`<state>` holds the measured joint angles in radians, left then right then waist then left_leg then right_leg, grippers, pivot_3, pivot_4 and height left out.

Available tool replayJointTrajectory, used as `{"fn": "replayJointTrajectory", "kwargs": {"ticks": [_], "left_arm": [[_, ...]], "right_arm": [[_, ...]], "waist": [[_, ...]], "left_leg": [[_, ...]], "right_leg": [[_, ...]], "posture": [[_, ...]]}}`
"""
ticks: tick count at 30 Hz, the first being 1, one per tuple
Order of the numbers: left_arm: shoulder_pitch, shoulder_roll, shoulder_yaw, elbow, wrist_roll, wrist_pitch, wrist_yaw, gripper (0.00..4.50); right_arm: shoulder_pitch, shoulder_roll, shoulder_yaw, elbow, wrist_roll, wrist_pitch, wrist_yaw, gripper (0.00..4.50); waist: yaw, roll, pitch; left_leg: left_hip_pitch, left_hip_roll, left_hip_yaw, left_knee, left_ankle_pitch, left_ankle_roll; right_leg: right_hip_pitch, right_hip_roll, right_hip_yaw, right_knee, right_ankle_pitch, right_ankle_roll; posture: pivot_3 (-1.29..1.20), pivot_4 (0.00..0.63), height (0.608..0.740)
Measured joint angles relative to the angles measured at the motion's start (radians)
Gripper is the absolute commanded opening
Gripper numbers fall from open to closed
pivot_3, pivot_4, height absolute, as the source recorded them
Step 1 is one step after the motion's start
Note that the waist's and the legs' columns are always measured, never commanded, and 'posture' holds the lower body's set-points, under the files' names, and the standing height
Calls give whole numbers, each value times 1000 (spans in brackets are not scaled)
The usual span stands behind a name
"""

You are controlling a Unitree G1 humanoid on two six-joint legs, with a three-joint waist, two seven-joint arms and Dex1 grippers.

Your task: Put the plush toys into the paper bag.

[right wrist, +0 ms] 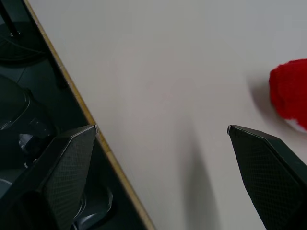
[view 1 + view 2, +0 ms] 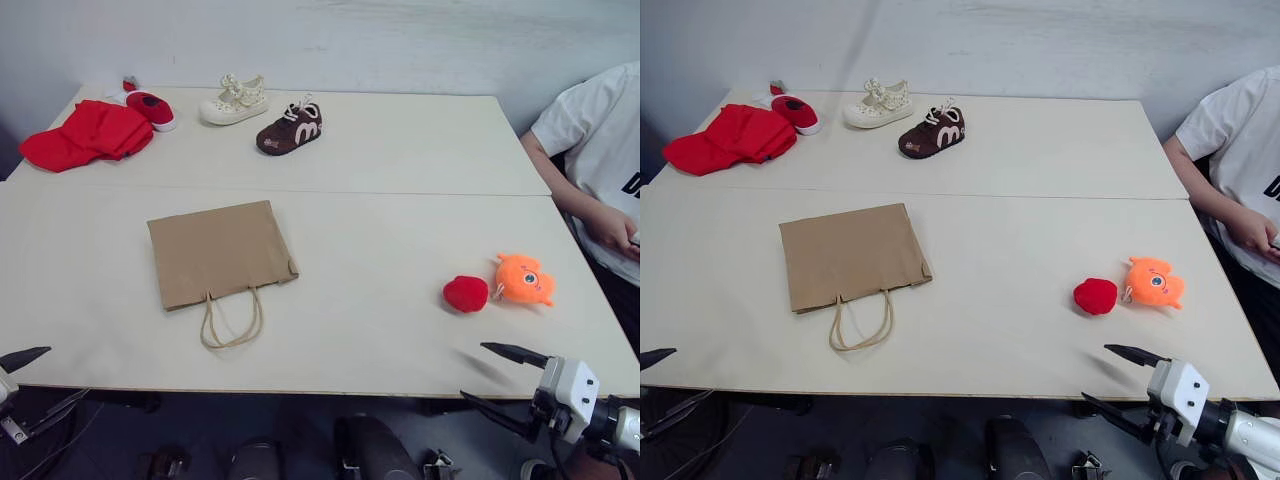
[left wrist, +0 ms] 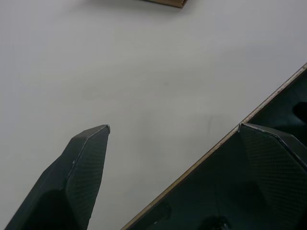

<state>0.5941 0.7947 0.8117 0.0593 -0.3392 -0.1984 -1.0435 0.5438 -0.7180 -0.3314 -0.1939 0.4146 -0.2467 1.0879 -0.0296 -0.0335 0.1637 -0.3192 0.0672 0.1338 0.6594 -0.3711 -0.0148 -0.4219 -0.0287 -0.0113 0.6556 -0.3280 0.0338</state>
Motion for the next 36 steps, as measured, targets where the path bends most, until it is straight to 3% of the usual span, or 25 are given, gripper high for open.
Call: {"fn": "replayJointTrajectory", "kwargs": {"ticks": [3,7,11,14,18,22,28,30,33,36], "left_arm": [[28,2,0,-62,-48,80,-26,4500],[97,78,-9,-283,-237,372,-114,4500],[-8,164,-97,-484,-282,487,-93,4500],[-215,187,-216,-468,-195,439,-33,4500],[-392,241,-400,-342,26,216,-39,4500],[-523,233,-556,-215,122,92,-56,4500],[-648,207,-660,-96,220,-12,-41,4500],[-703,152,-696,-61,240,-22,-15,4500],[-740,87,-748,-47,245,-32,7,3900],[-749,69,-762,-42,244,-33,7,2912]], "right_arm": [[-1,2,7,-12,0,-4,2,4457],[-79,40,95,-191,33,85,-63,4457],[-206,61,182,-345,86,188,-129,4457],[-278,82,242,-390,100,251,-176,4457],[-344,105,285,-411,94,292,-218,4457],[-364,116,306,-411,72,304,-241,4457],[-329,123,305,-412,45,310,-274,4457],[-317,127,304,-414,36,309,-281,4457],[-319,135,306,-414,28,305,-290,4500],[-301,135,305,-414,23,295,-291,4500]], "waist": [[-2,0,0],[-5,-1,0],[7,8,0],[13,7,1],[-2,7,1],[-1,6,0],[2,5,0],[2,5,0],[3,3,0],[1,3,0]], "left_leg": [[0,0,0,0,0,0],[0,1,-2,0,1,-3],[0,-2,-4,1,2,-4],[-1,-1,-5,1,3,-6],[0,-1,-1,1,4,-7],[-6,0,2,2,4,-6],[-7,0,2,6,4,-5],[-6,0,3,6,4,-5],[-6,0,4,6,4,-5],[-6,0,5,6,4,-5]], "right_leg": [[0,0,0,0,0,0],[0,0,-1,2,0,0],[1,-1,-1,2,0,0],[1,2,-1,2,0,0],[0,2,0,1,0,0],[-6,3,2,2,0,0],[-7,3,2,3,0,1],[-6,3,3,4,1,2],[-6,3,4,4,1,3],[-7,3,5,4,1,3]], "posture": [[0,150,740],[0,150,740],[0,150,740],[0,150,740],[0,150,740],[0,150,740],[0,150,740],[0,150,740],[0,150,740],[0,150,740]]}}
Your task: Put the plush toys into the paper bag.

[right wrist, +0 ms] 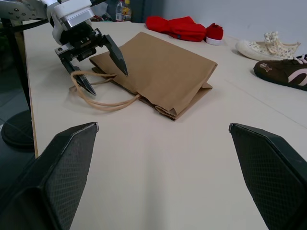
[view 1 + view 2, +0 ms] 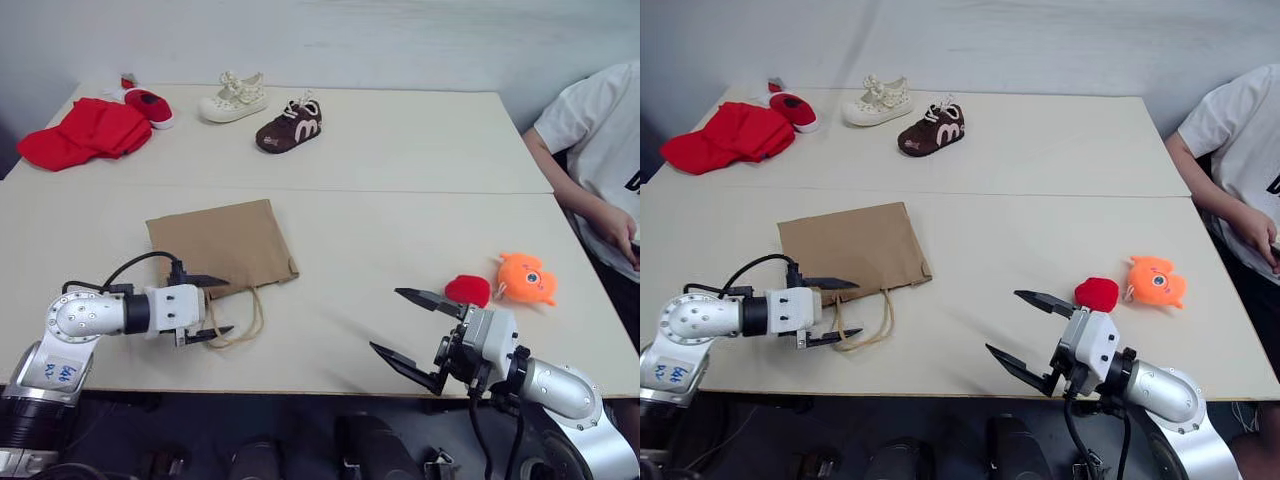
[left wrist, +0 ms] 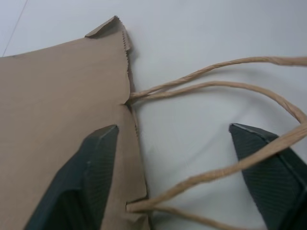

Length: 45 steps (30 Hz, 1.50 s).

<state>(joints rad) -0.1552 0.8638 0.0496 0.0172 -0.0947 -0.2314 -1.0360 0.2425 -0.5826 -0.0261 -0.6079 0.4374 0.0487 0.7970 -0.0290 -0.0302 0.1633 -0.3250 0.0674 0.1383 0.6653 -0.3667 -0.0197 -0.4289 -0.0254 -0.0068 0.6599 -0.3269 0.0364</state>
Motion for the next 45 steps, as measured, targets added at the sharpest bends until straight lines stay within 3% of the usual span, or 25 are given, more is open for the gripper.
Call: {"fn": "replayJointTrajectory", "kwargs": {"ticks": [4,9,10,13,24,36,45], "left_arm": [[-52,-33,-15,22,-8,1,-2,1725],[-156,-165,-36,1,-140,112,-5,25],[-179,-183,-42,-19,-167,137,-7,25],[-244,-218,-53,-65,-227,210,-12,0],[-458,-398,-83,-117,-375,560,96,0],[-504,-514,-96,-129,-492,792,160,0],[-510,-573,37,-163,-673,920,264,0]], "right_arm": [[4,0,-1,8,-21,-10,6,4500],[-23,7,1,34,-34,-10,4,4500],[-37,10,1,34,-34,-8,1,4500],[-80,23,4,48,-33,10,-15,3910],[-294,84,165,86,-66,199,-85,72],[-595,346,361,504,-276,161,-171,31],[-698,445,406,802,-362,5,-160,31]], "waist": [[2,0,0],[8,-1,0],[7,-1,0],[3,-1,0],[1,-1,0],[-1,0,0],[-3,0,0]], "left_leg": [[1,0,1,1,0,0],[0,-1,1,3,0,1],[0,-1,1,3,0,0],[1,-1,1,3,1,0],[1,-1,2,4,1,-1],[-1,0,2,7,1,-2],[-2,0,0,10,1,-1]], "right_leg": [[1,0,1,1,0,0],[1,0,1,1,1,1],[1,0,1,1,1,1],[1,0,1,2,1,1],[1,1,3,3,1,2],[-1,1,3,4,1,2],[-1,0,2,5,1,2]], "posture": [[0,150,740],[0,150,740],[0,150,740],[0,150,740],[0,150,740],[0,150,740],[0,150,740]]}}
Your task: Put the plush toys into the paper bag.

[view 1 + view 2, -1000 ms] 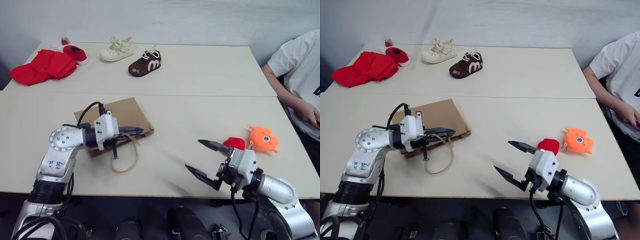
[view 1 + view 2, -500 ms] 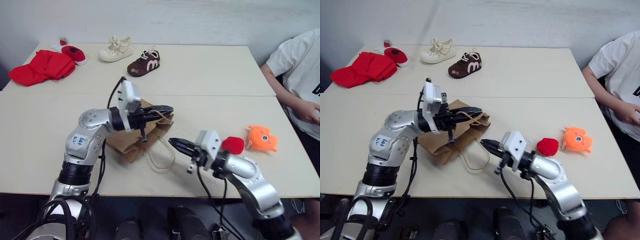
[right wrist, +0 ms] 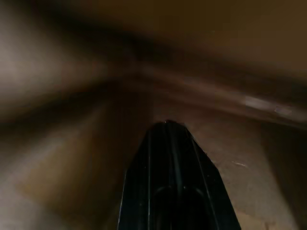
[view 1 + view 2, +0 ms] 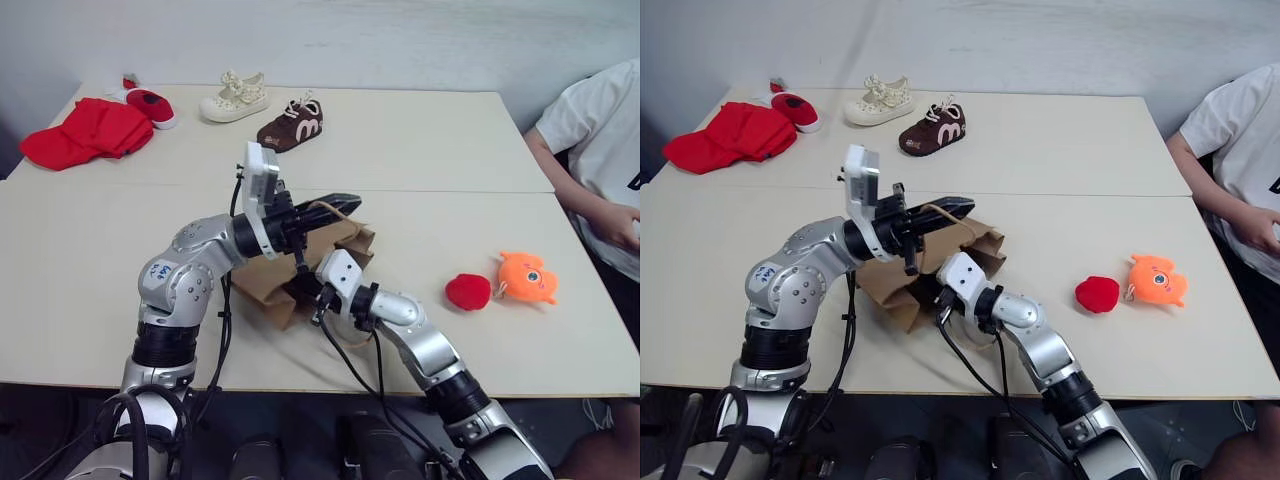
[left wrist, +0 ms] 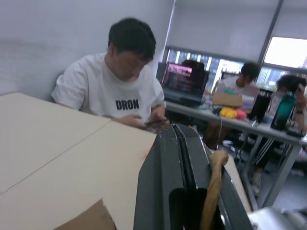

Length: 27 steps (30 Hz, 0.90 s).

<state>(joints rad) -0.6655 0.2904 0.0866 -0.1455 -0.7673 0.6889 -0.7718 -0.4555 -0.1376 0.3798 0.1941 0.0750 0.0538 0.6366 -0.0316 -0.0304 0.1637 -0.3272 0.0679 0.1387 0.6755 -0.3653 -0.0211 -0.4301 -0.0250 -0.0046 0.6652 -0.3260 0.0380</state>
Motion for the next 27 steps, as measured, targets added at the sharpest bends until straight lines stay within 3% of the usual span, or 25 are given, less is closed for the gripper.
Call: {"fn": "replayJointTrajectory", "kwargs": {"ticks": [11,15,20,23,27], "left_arm": [[-73,-4,287,82,-261,79,215,0],[-72,12,289,84,-267,81,232,0],[-48,9,187,81,-184,38,202,0],[-30,-59,153,95,-145,-11,209,0],[-33,-109,135,132,-104,-71,226,0]], "right_arm": [[-11,12,1,125,-35,-116,18,31],[-17,7,-9,125,-36,-109,35,31],[-5,-9,-42,95,26,-108,120,31],[25,-45,-80,-2,109,-110,200,634],[121,-133,-143,-202,216,-68,266,1999]], "waist": [[-3,0,0],[0,0,0],[3,1,0],[4,1,1],[4,1,1]], "left_leg": [[-1,0,-4,3,0,0],[-4,-1,-8,6,0,0],[-8,-1,-11,6,0,0],[-10,0,-12,6,0,0],[-10,-1,-13,6,0,0]], "right_leg": [[1,-1,-4,1,0,0],[2,-2,-7,1,0,0],[1,-2,-10,-1,0,0],[0,-2,-11,-2,0,0],[1,-2,-12,-2,0,0]], "posture": [[0,150,740],[0,150,740],[0,150,740],[0,150,740],[0,150,740]]}}
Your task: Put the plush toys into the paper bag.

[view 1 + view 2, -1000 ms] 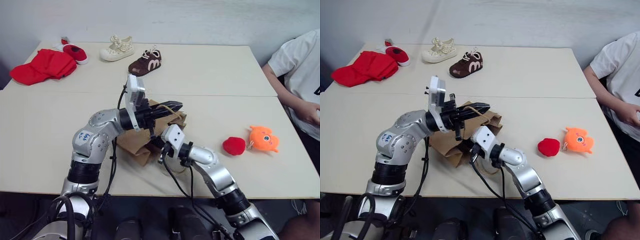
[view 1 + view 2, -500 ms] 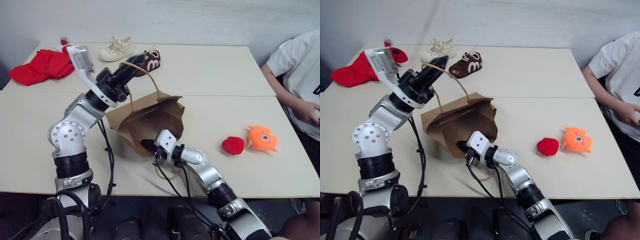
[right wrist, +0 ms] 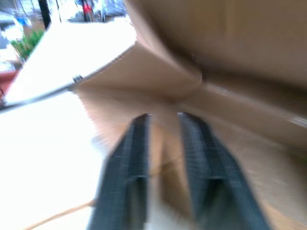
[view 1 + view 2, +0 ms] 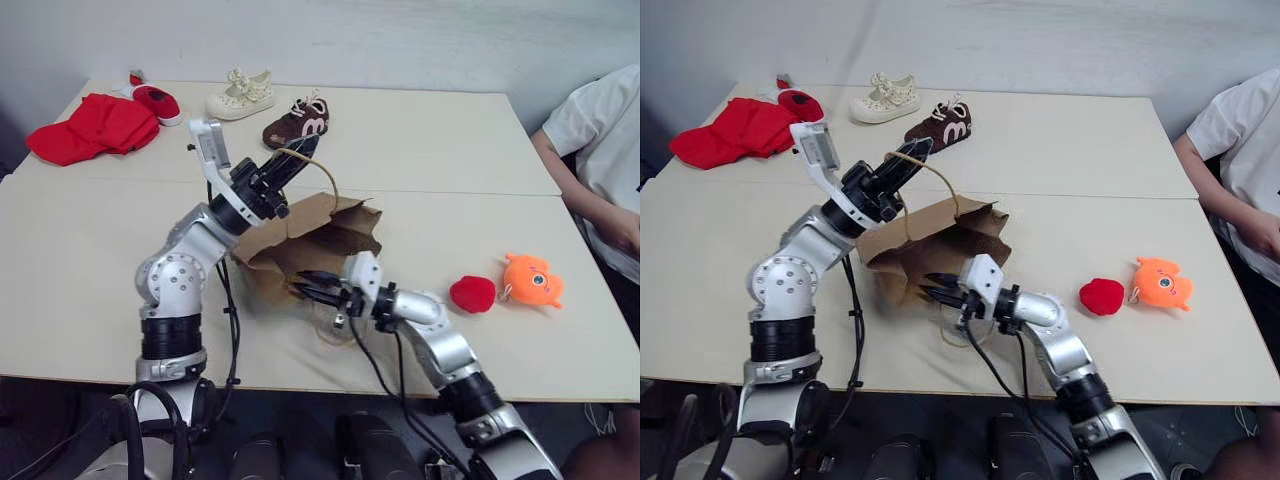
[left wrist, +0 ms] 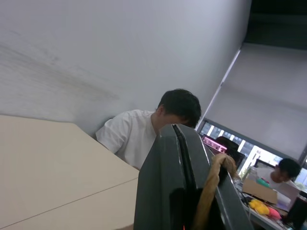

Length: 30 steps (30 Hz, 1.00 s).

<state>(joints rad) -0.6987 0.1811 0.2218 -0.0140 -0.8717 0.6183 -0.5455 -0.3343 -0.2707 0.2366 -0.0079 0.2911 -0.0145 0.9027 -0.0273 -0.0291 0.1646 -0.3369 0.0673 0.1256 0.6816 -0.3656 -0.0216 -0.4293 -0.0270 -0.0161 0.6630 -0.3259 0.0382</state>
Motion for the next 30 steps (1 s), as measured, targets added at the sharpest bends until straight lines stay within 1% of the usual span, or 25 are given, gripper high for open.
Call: {"fn": "replayJointTrajectory", "kwargs": {"ticks": [3,5,7,8,11,13,15,17,19,22,25,27,30], "left_arm": [[1,5,-23,20,22,-14,-24,0],[5,28,-44,31,44,-17,-55,0],[4,28,-51,38,51,-18,-74,0],[3,28,-51,41,51,-19,-80,0],[3,27,-49,67,56,-28,-93,0],[3,22,-55,70,61,-33,-102,0],[4,22,-56,70,67,-38,-108,0],[6,23,-57,70,75,-43,-113,0],[8,23,-63,70,83,-44,-120,0],[10,23,-74,70,91,-44,-126,0],[10,23,-77,69,92,-43,-127,0],[10,23,-77,68,93,-43,-126,0],[12,24,-74,67,95,-44,-121,0]], "right_arm": [[124,-80,-109,-196,120,61,-4,3046],[206,-112,-202,-306,187,102,-44,3774],[297,-160,-300,-376,210,120,-79,4456],[347,-186,-340,-390,207,119,-87,4486],[537,-243,-522,-390,163,69,-107,4486],[665,-239,-683,-352,139,-8,-130,4486],[756,-225,-830,-274,124,-87,-154,4486],[835,-215,-914,-185,102,-153,-160,4486],[873,-208,-928,-103,73,-196,-161,4486],[858,-220,-912,-64,41,-210,-166,4486],[754,-316,-868,-49,-5,-164,-185,4486],[664,-386,-833,-31,-28,-97,-198,4486],[540,-477,-756,18,-54,-4,-190,4486]], "waist": [[1,0,0],[1,0,0],[2,0,0],[3,0,0],[16,1,0],[25,1,1],[30,1,1],[27,1,1],[18,1,1],[-2,4,1],[-10,6,2],[-4,7,2],[2,8,3]], "left_leg": [[0,0,-1,-1,0,0],[0,0,-1,-1,0,0],[0,-1,-1,-1,0,0],[1,-1,-1,-1,0,0],[1,-2,-1,-1,0,0],[1,-2,0,-2,0,0],[1,-2,0,-2,0,0],[2,-2,0,-2,0,0],[2,-2,2,-3,0,0],[3,-2,3,-5,0,0],[6,-3,4,-8,1,-1],[9,-3,3,-8,1,-2],[9,-2,3,-8,2,-3]], "right_leg": [[0,0,0,0,0,0],[1,0,0,0,0,0],[1,0,0,-1,0,0],[1,0,0,-1,0,0],[2,1,0,-2,0,0],[2,1,1,-2,0,0],[3,1,1,-3,0,1],[3,2,1,-3,0,1],[3,2,4,-2,0,1],[5,2,6,-1,0,1],[5,4,10,-1,1,1],[3,4,10,-1,0,1],[2,5,10,-1,0,1]], "posture": [[0,150,740],[0,150,740],[0,150,740],[0,150,740],[0,150,740],[0,150,740],[0,150,740],[0,150,740],[0,150,740],[0,150,740],[0,150,740],[0,150,740],[0,150,740]]}}
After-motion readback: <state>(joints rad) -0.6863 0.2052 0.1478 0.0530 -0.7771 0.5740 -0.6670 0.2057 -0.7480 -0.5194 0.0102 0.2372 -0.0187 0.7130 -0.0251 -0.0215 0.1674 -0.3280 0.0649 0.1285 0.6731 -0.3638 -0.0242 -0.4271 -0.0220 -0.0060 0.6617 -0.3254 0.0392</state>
